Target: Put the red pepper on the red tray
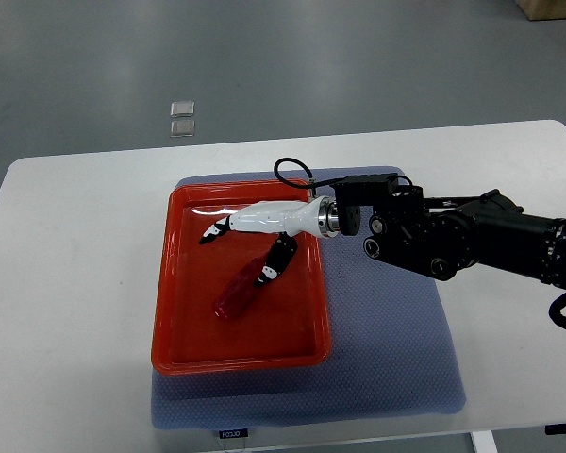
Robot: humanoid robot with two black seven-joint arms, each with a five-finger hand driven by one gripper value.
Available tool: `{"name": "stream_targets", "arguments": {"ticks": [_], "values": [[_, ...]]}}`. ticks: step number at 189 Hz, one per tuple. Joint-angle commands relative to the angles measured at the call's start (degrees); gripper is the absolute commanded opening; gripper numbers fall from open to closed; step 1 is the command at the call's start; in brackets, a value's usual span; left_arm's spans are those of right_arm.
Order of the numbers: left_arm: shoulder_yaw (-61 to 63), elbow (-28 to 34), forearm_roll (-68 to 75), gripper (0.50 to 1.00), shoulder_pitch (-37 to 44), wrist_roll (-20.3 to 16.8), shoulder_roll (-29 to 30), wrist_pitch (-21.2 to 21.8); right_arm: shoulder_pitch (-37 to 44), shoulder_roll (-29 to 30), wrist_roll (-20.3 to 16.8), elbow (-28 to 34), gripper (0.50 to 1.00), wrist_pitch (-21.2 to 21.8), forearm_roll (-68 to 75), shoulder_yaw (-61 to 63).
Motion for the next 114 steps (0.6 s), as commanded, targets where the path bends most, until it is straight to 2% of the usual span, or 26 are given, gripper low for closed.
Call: {"name": "stream_targets", "arguments": {"ticks": [1, 11, 19, 20, 34, 52, 80, 114], "values": [[0.0, 0.0, 0.0, 1.0, 0.0, 0.0, 0.0, 0.0, 0.1, -1.8, -1.4, 0.0, 0.887, 1.6, 8.1, 2.7], [0.0, 0.0, 0.0, 1.0, 0.0, 0.0, 0.0, 0.0, 0.1, -2.7, -3.5, 0.0, 0.887, 3.1, 13.8, 4.3], [0.0, 0.0, 0.0, 1.0, 0.0, 0.0, 0.0, 0.0, 0.1, -2.7, -3.5, 0.0, 0.887, 3.1, 13.9, 4.3], [0.0, 0.0, 0.0, 1.0, 0.0, 0.0, 0.0, 0.0, 0.0, -3.4, -6.2, -0.1, 0.889, 4.3, 19.2, 5.6], [0.0, 0.0, 0.0, 1.0, 0.0, 0.0, 0.0, 0.0, -0.4, -5.0, -11.9, -0.4, 0.899, 4.6, 28.3, 7.3], [0.0, 0.0, 0.0, 1.0, 0.0, 0.0, 0.0, 0.0, -0.6, -7.7, -16.5, -1.3, 0.901, 4.8, 38.8, 9.1], [0.0, 0.0, 0.0, 1.0, 0.0, 0.0, 0.0, 0.0, -1.3, -10.3, -17.6, -3.3, 0.903, 5.3, 51.2, 10.0], [0.0, 0.0, 0.0, 1.0, 0.0, 0.0, 0.0, 0.0, -4.3, -12.0, -17.7, -6.6, 0.903, 9.5, 64.7, 11.4]]}}
